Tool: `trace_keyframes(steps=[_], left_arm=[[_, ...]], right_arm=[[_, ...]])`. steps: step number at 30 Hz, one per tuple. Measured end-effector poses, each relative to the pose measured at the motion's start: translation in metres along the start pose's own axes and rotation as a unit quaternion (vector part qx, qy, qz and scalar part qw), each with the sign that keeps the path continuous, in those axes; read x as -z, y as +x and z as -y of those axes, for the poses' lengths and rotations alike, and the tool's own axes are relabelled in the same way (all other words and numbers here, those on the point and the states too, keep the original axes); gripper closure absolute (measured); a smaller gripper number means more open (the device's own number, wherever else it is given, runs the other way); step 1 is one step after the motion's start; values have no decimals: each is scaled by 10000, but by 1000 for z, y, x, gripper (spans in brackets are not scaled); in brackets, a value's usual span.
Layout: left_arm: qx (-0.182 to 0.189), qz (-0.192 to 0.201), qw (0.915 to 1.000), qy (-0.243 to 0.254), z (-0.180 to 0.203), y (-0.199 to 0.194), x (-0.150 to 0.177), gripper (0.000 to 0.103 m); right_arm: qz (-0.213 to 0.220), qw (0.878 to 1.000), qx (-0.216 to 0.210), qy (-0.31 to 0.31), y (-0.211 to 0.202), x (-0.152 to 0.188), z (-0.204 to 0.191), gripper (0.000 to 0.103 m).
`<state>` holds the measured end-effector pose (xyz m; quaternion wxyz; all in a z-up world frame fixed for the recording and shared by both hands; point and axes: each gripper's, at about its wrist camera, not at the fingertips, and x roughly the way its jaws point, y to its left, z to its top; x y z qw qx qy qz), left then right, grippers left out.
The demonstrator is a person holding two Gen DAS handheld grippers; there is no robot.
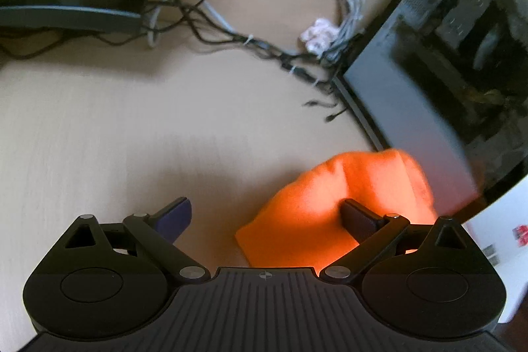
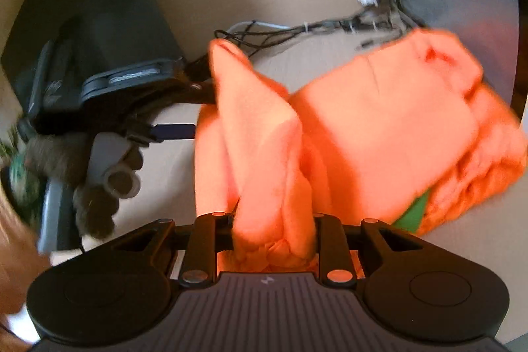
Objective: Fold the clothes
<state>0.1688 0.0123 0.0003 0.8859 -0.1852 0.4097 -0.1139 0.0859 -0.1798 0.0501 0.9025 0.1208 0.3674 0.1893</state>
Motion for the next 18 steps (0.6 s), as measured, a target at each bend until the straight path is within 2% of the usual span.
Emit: trace_keyframes(steps=[1,4,8,10,12,13,15,18], left_arm=[[-117,-88,9998,101,2,4,0,2],[-449,-332,9972,499,7,22,3,2],[-483,-439,9966,510,2,34,4,1],[-466,-425,9968,499,0,30,4,1],[-409,-315,9978,415,-2,17,1,2],[-344,-220,9987,318,-2,11,-3,2],[-42,-24,9999,140,-4,-5,-7,2],[247,144,9993,247,4,-14,-10,2]], right_arm=[[146,9997,99,-169,-6,-2,-5,67],[585,9952,395,-675,-24,-9,-21,66],[1095,9823,735,-1333,-44,-18,-41,65],[818,9839,674,-1440,-19,-17,-42,65],[427,9874,916,-1217,17,-16,-26,63],[303,9900,977,-967,27,-13,-14,57],[341,9959,710,-440,29,-12,3,56],[239,9958,709,-521,25,-13,-3,56]])
